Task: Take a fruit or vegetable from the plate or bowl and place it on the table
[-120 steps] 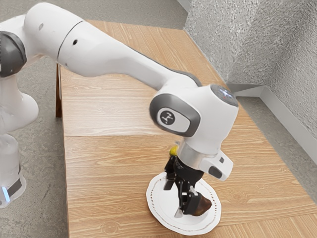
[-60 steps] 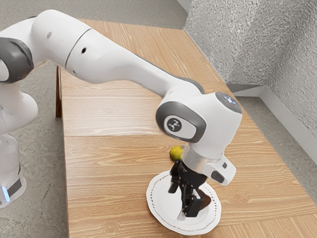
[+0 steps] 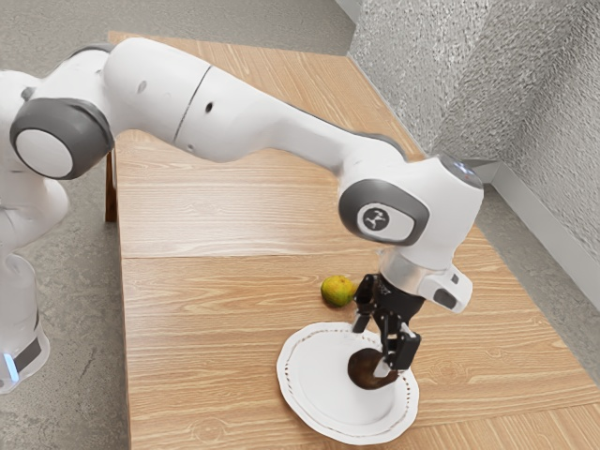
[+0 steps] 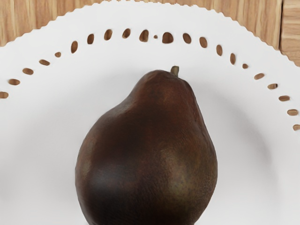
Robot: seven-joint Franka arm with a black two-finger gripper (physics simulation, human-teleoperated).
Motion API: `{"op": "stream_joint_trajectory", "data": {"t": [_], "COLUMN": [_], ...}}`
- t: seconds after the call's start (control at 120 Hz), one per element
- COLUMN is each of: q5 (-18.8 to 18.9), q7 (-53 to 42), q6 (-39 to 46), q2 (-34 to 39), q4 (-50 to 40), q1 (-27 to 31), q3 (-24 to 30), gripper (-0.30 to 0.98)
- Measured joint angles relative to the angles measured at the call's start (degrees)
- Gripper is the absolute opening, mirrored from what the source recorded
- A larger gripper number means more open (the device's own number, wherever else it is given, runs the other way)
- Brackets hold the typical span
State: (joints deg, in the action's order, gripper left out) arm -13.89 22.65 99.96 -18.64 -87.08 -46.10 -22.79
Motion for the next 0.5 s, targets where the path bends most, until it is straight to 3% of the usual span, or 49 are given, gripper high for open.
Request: {"op": "stream_joint_trajectory", "data": {"t": [0.233,0.5], "q5": [-0.54,-0.62], "q7": [-3.05,-5.75], "q6": [-1.24,-2.31], "q2": [-4.59,-7.70], "q4": [4.50,7.05], "q1": [6.88,9.32], "q3": [7.32,8.58], "gripper": [0.69,0.69]}}
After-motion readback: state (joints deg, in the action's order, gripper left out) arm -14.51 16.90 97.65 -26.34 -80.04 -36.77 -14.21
